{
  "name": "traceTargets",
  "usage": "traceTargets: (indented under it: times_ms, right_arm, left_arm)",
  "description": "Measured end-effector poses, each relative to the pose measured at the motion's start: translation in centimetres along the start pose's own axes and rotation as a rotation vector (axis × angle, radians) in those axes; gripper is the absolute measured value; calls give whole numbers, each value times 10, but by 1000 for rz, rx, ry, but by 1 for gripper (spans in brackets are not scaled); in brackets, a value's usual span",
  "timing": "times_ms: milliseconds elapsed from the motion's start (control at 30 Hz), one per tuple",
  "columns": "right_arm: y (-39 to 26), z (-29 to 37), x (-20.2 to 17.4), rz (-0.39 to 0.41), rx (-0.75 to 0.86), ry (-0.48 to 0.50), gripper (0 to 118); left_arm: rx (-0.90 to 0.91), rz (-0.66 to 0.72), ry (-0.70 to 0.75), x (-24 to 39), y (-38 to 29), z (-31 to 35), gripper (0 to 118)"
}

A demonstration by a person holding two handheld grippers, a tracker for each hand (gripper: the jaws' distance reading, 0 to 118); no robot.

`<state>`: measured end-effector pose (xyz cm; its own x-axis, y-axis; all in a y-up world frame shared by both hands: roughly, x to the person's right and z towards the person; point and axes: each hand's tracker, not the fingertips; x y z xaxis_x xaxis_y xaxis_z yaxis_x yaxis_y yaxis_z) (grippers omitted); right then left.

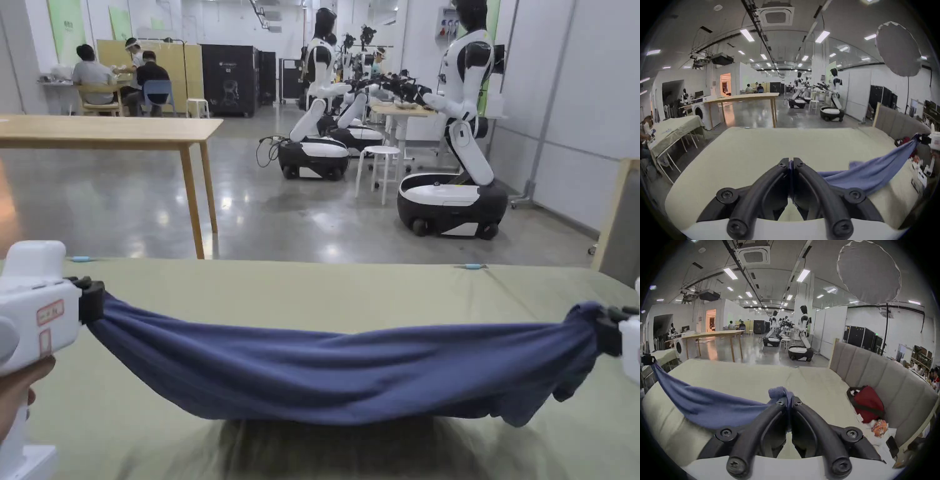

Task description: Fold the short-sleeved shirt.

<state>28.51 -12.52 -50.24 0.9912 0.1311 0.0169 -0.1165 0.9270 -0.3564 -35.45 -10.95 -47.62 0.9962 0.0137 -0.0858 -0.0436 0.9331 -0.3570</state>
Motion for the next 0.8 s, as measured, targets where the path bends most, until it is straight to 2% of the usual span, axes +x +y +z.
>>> traceTargets:
  times_ms: [133,233,333,400,433,467,500,533,567,633,700,800]
  right_arm:
    - [-76,53,6,47,-88,43,5]
    - [-146,70,12,26,-211,84,5]
    - [-205,73,12,0,-345,77,5]
    - [-227,72,17,-41,-383,76,6]
    - [-229,73,21,-65,-383,89,9]
    - [-224,75,22,-61,-382,90,29]
    - [-216,80,21,-59,-378,83,57]
    - [-202,88,18,-11,-337,48,85]
    - [-187,98,13,13,-275,53,108]
    - [-155,115,-4,-23,-156,97,112]
    - [-124,125,-33,-66,-69,157,112]
    - [-95,135,-89,-54,37,208,112]
  left_arm:
    - [-149,-33,-35,-8,-70,46,1]
    - [-285,-40,-29,-12,-137,72,2]
    - [-426,88,-47,-21,-198,79,2]
    - [-431,95,2,-22,-218,79,2]
    - [-428,89,-7,-21,-218,80,7]
    - [-430,87,-2,-18,-216,83,32]
    - [-418,46,55,-11,-206,91,68]
    - [-371,-4,90,-10,-200,90,106]
    - [-312,-26,76,0,-189,98,118]
    - [-127,-50,17,26,-160,118,118]
    - [-68,-50,-25,61,-136,125,118]
    - [5,-53,-110,120,-125,128,118]
